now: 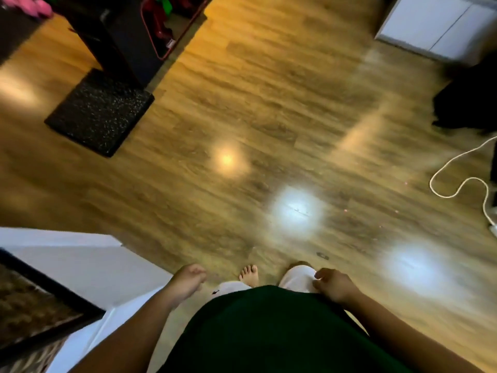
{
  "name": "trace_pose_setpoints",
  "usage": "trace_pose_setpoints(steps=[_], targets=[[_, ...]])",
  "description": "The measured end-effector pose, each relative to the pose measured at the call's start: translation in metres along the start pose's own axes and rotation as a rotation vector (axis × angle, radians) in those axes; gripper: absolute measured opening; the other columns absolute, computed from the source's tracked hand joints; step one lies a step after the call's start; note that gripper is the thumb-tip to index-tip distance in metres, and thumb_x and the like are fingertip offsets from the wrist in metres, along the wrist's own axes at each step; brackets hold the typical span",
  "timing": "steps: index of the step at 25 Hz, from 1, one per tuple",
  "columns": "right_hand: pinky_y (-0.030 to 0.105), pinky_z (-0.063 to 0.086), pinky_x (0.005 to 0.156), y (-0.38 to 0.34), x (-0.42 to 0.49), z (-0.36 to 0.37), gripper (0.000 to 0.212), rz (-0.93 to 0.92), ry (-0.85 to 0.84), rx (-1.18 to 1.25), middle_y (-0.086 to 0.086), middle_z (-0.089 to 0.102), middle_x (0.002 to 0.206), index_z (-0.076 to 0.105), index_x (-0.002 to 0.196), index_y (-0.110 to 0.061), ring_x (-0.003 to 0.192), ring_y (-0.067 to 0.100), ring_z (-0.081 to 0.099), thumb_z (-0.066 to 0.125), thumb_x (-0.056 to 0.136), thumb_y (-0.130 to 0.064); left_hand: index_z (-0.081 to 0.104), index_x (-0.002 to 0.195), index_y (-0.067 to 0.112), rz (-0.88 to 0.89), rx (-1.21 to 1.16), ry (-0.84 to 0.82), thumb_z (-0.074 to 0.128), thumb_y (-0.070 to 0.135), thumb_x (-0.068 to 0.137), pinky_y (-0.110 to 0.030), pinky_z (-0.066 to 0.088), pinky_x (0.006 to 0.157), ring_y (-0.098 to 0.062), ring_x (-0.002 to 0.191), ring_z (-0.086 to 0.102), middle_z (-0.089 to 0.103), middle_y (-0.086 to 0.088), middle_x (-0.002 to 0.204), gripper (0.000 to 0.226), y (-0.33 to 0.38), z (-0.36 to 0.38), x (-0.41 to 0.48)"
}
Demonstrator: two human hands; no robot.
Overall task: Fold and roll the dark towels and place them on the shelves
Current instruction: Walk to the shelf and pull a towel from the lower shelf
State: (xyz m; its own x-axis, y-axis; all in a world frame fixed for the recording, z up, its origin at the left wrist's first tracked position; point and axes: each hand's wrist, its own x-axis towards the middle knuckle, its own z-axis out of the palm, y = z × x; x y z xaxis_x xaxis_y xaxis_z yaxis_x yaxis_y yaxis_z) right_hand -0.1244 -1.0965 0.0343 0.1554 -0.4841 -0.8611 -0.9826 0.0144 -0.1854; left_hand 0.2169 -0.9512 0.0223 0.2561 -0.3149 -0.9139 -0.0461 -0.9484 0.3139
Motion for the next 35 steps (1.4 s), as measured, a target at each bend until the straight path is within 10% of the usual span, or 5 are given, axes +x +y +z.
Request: trace_pose_setpoints(steps=[7,12,18,23,35], targets=[[0.026,0.041,0.097,-0.11,0.148,-0.176,0.036,-0.13,-0.026,-0.039,0.005,0.059,0.136,0.061,0.127,-0.024,0.123,0.023,0.055,0.042,0.1,-0.037,0.066,0.094,0.017,-0.103,-0.087,0.076,0.082,0.061,0.061,-0.03,0.044,0.075,-0.016,0.075,0.055,0.059,0.002,0.085,0.057,0.059,-0.079,0.186],[0.025,0.041,0.095,-0.215,0.239,-0.342,0.036,-0.298,-0.084,-0.203,0.004,0.06,0.134,0.059,0.13,-0.022,0.123,0.023,0.054,0.048,0.098,-0.036,0.06,0.081,0.011,-0.068,-0.211,0.206,0.052,0.013,0.099,-0.028,0.037,0.059,-0.018,0.07,0.052,0.059,-0.008,0.077,0.019,0.309,-0.136,0.104],[0.024,0.042,0.089,-0.322,0.339,-0.461,0.032,-0.301,-0.075,-0.237,0.002,0.069,0.118,0.061,0.123,-0.023,0.114,0.019,0.059,0.05,0.097,-0.038,0.064,0.077,0.028,0.09,-0.079,0.26,0.055,0.035,0.08,-0.037,0.05,0.082,-0.022,0.087,0.063,0.062,0.006,0.08,0.012,0.427,-0.206,0.19],[0.017,0.041,0.089,-0.412,0.397,-0.531,0.036,-0.215,-0.22,-0.325,0.002,0.06,0.13,0.068,0.104,-0.045,0.119,0.015,0.055,0.053,0.083,-0.071,0.062,0.126,0.012,-0.058,0.073,0.083,0.043,0.031,0.103,-0.024,0.039,0.09,-0.023,0.125,0.053,0.056,-0.01,0.137,0.035,0.491,-0.306,0.288],[0.026,0.047,0.089,-0.732,0.569,-0.75,0.022,-0.337,-0.15,-0.268,0.0,0.066,0.118,0.068,0.11,-0.026,0.101,0.015,0.062,0.054,0.096,-0.036,0.057,0.116,0.002,-0.063,-0.361,0.302,0.053,0.02,0.099,-0.025,0.044,0.064,-0.019,0.085,0.059,0.064,-0.015,0.111,0.025,0.736,-0.555,0.429]])
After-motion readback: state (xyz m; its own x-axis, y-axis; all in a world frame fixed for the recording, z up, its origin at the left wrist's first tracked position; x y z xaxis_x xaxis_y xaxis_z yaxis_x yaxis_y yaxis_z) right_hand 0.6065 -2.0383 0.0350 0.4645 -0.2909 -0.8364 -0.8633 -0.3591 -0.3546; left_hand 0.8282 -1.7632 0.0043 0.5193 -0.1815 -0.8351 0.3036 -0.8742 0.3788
